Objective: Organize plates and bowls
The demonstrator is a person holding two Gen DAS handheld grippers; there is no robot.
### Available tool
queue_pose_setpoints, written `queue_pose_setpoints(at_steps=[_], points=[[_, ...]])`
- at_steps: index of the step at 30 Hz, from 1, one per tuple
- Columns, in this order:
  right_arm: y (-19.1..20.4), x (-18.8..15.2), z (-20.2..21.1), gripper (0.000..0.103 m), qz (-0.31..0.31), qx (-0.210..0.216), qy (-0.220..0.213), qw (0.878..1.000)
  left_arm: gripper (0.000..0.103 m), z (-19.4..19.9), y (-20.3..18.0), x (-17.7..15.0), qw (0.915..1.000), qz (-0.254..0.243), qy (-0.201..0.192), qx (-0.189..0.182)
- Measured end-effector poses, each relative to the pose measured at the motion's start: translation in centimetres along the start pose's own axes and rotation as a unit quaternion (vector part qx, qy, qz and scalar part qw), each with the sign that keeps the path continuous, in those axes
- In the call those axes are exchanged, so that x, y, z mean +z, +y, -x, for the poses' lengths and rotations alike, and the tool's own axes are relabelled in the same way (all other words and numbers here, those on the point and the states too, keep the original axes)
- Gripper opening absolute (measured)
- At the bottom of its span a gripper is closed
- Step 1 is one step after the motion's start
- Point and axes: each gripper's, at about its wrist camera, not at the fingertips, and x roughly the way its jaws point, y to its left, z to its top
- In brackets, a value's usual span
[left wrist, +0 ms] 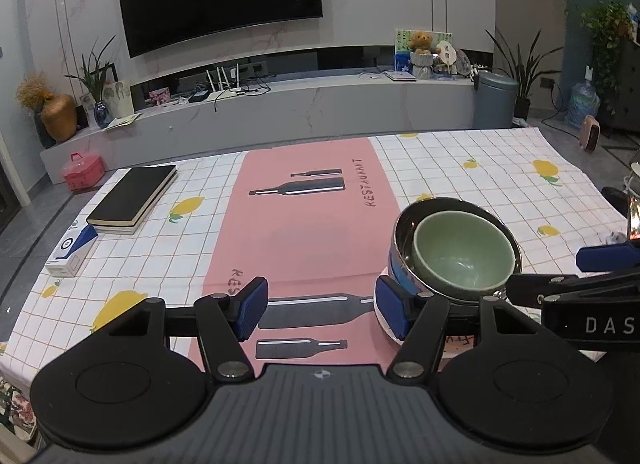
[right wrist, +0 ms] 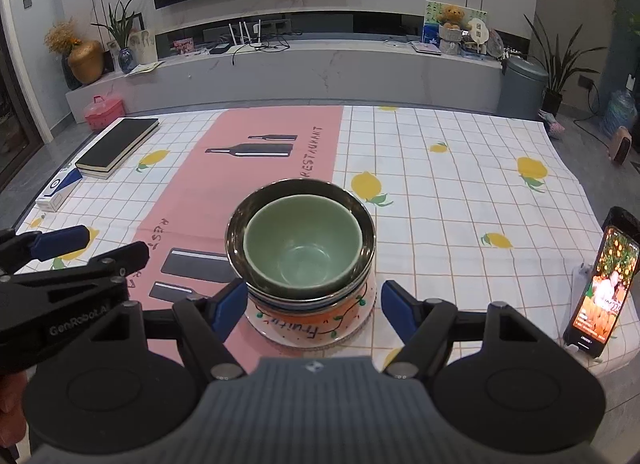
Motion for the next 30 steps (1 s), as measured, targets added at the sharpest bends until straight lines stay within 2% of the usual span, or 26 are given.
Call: queue_pose_setpoints(at_steps=[11, 30], points=[[-0.04, 0.05, -0.19, 0.073, 0.001, 0.003, -0.004, 1.0, 0.073, -0.25, -0.64, -0.22, 0.9999, -0.014, 0.0, -0.002], [-0.14, -0.02, -0.32, 0.073, 0.002, 0.005, -0.004, 1.0, 0.073, -0.36, -0.6, -0.07, 0.9999, -0.012, 0.001, -0.002]])
